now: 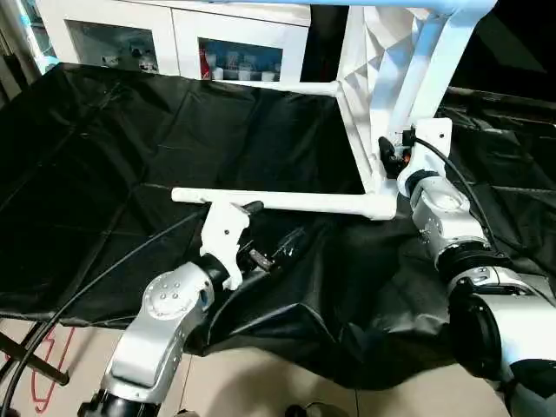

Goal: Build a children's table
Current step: Flip table

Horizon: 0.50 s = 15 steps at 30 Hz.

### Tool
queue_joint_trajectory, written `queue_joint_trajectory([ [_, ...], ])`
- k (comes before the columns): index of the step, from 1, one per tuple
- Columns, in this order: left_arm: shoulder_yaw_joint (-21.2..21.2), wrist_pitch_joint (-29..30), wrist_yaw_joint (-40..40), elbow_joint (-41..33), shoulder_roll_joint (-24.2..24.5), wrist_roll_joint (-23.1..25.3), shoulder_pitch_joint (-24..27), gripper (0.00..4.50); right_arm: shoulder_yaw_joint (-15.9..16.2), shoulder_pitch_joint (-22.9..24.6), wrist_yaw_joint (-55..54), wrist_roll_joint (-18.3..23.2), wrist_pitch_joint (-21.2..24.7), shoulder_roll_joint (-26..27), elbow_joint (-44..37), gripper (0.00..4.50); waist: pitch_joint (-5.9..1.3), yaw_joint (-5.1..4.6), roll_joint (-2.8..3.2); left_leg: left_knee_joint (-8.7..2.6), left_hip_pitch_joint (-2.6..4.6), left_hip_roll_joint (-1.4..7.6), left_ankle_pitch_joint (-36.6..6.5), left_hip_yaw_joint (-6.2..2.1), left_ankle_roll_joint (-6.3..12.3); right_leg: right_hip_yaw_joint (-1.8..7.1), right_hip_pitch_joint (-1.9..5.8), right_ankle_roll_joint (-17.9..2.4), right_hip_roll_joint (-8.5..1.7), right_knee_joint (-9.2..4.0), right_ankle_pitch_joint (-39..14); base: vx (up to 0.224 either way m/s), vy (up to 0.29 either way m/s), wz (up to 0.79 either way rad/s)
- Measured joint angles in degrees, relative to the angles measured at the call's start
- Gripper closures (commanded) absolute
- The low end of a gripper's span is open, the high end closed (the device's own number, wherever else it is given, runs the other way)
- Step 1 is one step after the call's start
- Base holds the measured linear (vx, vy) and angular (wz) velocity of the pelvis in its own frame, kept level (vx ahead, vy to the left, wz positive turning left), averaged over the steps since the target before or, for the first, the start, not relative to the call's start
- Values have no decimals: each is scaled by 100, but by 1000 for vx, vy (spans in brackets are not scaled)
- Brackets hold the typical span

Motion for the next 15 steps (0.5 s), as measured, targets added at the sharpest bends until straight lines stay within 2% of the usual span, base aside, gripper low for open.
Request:
queue_joint_trajectory([
  [7,33,-105,64,217,1,62,-118,0,70,94,-170,-57,-432,1,-4,246,6,22,17,2,-25,-1,21,9,34,3,-53,-3,-2,13,2,0,0,0],
  [15,37,-313,105,403,-25,186,-309,0,7,344,-301,-8,-860,75,-129,246,8,71,44,0,-28,4,30,16,49,-6,-58,-21,-2,21,-11,0,0,0],
])
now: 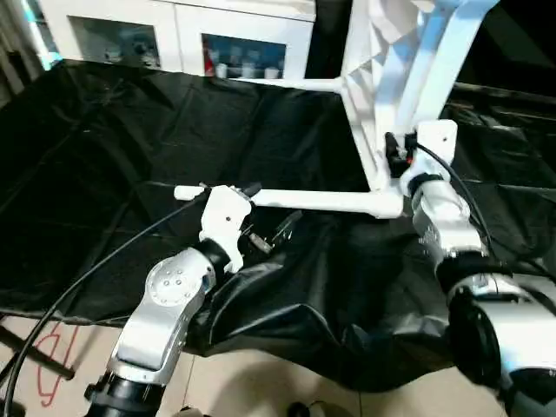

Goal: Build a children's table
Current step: Flip table

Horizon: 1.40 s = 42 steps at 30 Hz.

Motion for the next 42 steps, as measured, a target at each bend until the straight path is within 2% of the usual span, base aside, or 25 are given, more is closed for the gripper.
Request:
queue_joint_trajectory([
  [6,59,-128,72,68,3,42,-112,0,-123,276,-134,111,-459,223,-197,251,0,72,15,-4,7,4,-3,0,4,-5,-2,-24,2,18,-26,0,0,0],
  [17,84,-167,81,164,11,97,-112,0,-299,679,-123,268,-1016,486,-443,254,-11,103,36,-4,29,6,-2,-5,-1,-7,11,-35,2,45,-41,0,0,0],
  [20,88,-167,79,164,42,97,-108,0,-394,816,-80,412,-1171,538,-496,254,-21,106,43,-3,34,5,-3,-8,-2,-8,17,-36,2,46,-41,0,0,0],
  [22,97,-168,78,164,61,98,-108,0,-507,965,31,537,-1280,586,-558,254,-42,102,67,-4,38,5,-20,-10,-30,-8,45,-35,2,41,-41,0,0,0],
  [25,103,-168,77,162,69,99,-108,0,-567,1092,139,672,-1329,635,-570,255,-67,80,118,-4,123,4,-28,-17,-43,-9,120,-18,1,35,-51,0,0,0],
  [28,102,-168,71,160,71,99,-108,0,-611,1186,229,705,-1388,675,-598,256,-73,67,137,-4,149,3,-32,-35,-49,-25,163,12,1,34,-68,0,0,0],
  [35,99,-178,68,159,139,136,-112,0,-594,1459,449,710,-1445,653,-859,256,-80,68,157,-6,142,6,-32,-114,-50,-111,197,11,-4,-22,-67,0,0,0],
  [42,81,-285,54,159,280,304,-160,0,-415,1774,465,557,-1419,454,-1322,257,-72,82,174,-7,132,4,-31,-121,-50,-117,203,10,-11,-27,-63,0,0,0],
])
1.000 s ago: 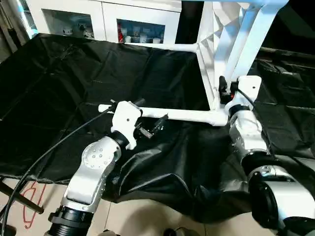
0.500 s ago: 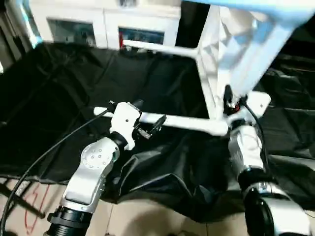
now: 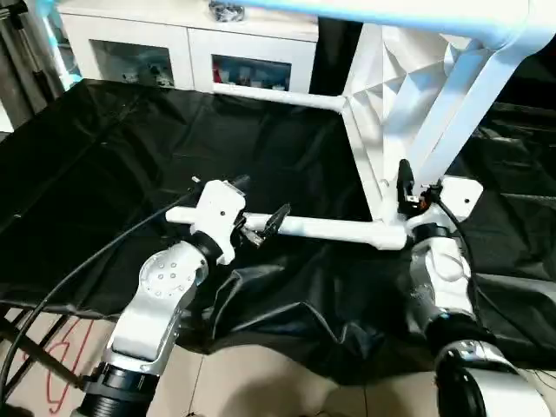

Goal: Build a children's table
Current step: Flip table

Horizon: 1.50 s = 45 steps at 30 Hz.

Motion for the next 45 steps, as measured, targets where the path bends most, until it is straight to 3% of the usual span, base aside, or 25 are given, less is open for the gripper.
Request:
queue_joint_trajectory([
  [9,-142,-199,-20,-25,161,342,-295,0,180,38,-197,-414,466,-353,-425,259,27,10,37,-7,-60,0,2,11,1,2,-31,3,-3,9,15,0,0,0],
  [13,-235,-437,-42,-86,333,610,-538,0,299,10,-189,-565,610,-600,-535,259,28,4,36,-7,-135,0,30,28,-14,11,-126,-27,-3,22,34,0,0,0],
  [18,-223,-700,-115,-483,381,680,-972,0,355,-136,-195,-773,835,-848,-681,266,40,-27,20,-8,-155,2,50,81,24,35,-167,-27,-1,30,32,0,0,0],
  [20,-179,-834,-79,-606,378,698,-1290,0,412,-219,-194,-797,891,-882,-706,266,48,-27,7,3,-194,2,52,86,24,46,-217,-28,-1,60,32,0,0,0],
  [25,154,-1246,277,-849,400,876,-1947,0,530,-256,-194,-890,904,-937,-896,268,54,-15,-2,6,-185,2,54,95,26,55,-222,-27,1,82,25,0,0,0],
  [30,266,-1423,923,-733,853,1889,-2502,0,646,-304,-279,-1060,934,-962,-1143,268,61,-11,-6,18,-184,0,56,95,23,63,-222,1,0,93,16,0,0,0],
  [34,385,-1415,1599,-413,1094,2679,-2584,0,737,-306,-341,-1120,935,-973,-1337,268,59,-6,-2,20,-185,0,59,94,17,65,-222,-3,1,96,18,0,0,0],
  [40,558,-1404,1838,-218,1154,2901,-2672,0,749,-307,-375,-1148,1006,-982,-1399,268,60,26,2,20,-189,-2,59,92,17,65,-222,-20,1,94,27,0,0,0],
  [45,555,-1380,1855,-46,1157,2928,-2677,32,804,-307,-377,-1169,1147,-1012,-1596,268,68,23,16,21,-189,-2,60,92,16,65,-222,-22,1,95,29,0,0,0],
])
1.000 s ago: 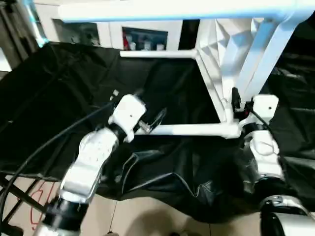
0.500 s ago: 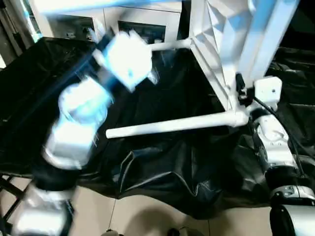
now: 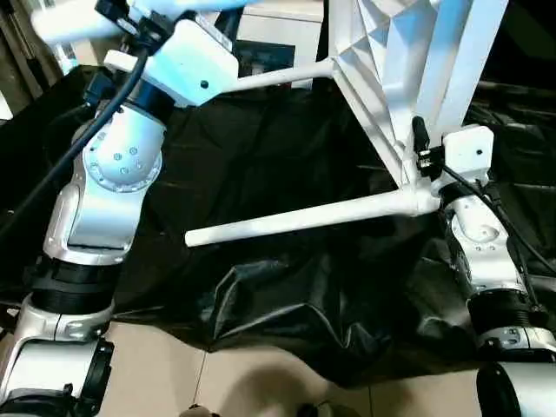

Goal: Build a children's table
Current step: Flip table

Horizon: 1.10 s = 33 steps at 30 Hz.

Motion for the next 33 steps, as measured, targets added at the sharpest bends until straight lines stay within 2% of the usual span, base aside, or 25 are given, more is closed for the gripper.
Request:
queue_joint_trajectory([
  [2,0,-28,53,61,-55,-15,0,53,18,-8,1,-6,32,-52,-76,268,0,11,0,0,0,-1,0,0,0,0,0,0,0,0,0,0,0,0],
  [5,10,-117,138,88,-122,-65,0,64,76,-160,38,-51,143,-170,-131,268,1,11,1,0,0,-2,0,0,0,0,0,-2,-2,0,1,0,0,0],
  [9,84,-226,173,49,-352,-345,48,102,124,-365,162,-132,257,-334,-233,268,0,32,3,1,-1,-2,0,-1,0,-1,1,-2,-2,0,1,0,0,0],
  [13,487,-27,175,43,-784,-828,266,129,258,-819,465,-294,525,-714,-386,268,-11,50,54,5,1,-8,2,5,4,4,4,-1,-10,4,5,0,0,0],
  [16,769,123,217,74,-1017,-1238,309,138,320,-1268,633,-463,542,-1027,-516,268,-10,107,49,5,6,-4,2,4,4,-2,13,15,-9,8,-3,0,0,0],
  [21,1009,328,258,108,-1328,-1808,485,156,392,-1918,1002,-649,700,-1359,-554,268,-12,142,-25,14,5,5,6,4,-5,0,19,36,-6,8,-2,0,0,0],
  [25,1163,505,220,41,-1503,-2045,617,165,416,-2434,1436,-524,914,-1368,-342,268,-7,139,-58,27,-17,5,16,12,3,18,20,46,-8,5,9,0,0,0],
  [33,1379,616,188,-87,-1503,-2204,797,182,456,-2864,1976,-435,1004,-1240,-208,268,-7,131,-245,43,-36,9,19,3,4,18,21,51,-7,1,11,0,0,0],
])
